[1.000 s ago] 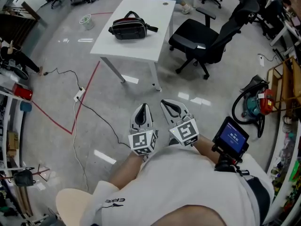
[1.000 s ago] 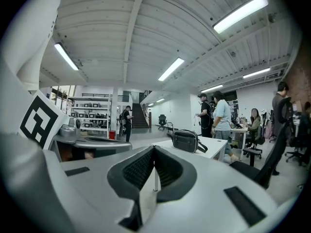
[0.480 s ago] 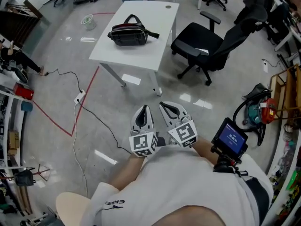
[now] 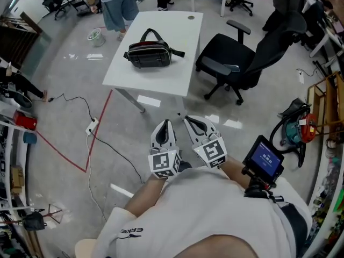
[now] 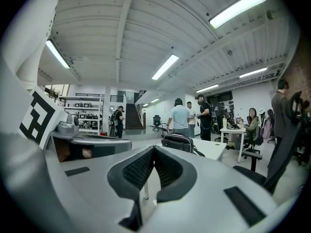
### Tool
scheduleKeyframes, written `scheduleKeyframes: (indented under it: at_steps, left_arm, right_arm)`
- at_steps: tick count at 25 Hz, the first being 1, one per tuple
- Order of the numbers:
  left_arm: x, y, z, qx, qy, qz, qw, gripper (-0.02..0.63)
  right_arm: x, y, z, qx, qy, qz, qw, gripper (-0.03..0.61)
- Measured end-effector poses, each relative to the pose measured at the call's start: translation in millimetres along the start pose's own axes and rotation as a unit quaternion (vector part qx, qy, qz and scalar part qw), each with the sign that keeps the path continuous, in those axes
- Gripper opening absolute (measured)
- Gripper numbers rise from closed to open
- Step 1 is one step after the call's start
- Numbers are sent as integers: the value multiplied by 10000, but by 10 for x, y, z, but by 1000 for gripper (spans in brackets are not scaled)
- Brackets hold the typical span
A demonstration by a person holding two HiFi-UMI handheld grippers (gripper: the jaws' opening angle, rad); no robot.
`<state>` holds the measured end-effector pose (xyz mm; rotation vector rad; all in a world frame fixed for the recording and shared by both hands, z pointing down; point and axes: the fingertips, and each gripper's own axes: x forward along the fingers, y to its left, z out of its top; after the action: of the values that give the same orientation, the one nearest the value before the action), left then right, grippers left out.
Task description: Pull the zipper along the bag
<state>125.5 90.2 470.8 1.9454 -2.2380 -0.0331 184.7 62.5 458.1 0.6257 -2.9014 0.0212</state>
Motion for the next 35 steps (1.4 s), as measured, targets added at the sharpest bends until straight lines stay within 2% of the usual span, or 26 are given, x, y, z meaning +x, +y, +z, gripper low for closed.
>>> scheduleKeyframes:
  at_steps: [3,12,22,29,35]
  left_arm:
    - [130,305,17,6,-45,-122,9999,3]
    - [398,749,228,2,-58,-499,9987,3]
    - [646,1154,289,-141,-48,-544,9984,3]
    - [1062,1385,283,-143,-9,-416,9990,3]
    - [1622,1567,253,-121,92,-262,9995,3]
  right_arm:
    - [289,52,19,-27,-27,-166,9999,3]
    - [724,67,181,-3,45,-631,9980,4]
    - [1198,-34,290,-124,150,-783,9967,4]
    - [1606,-378,255,-155,174,-784,9966,4]
    - [1965,-889,207,-170,233,-859,9959,5]
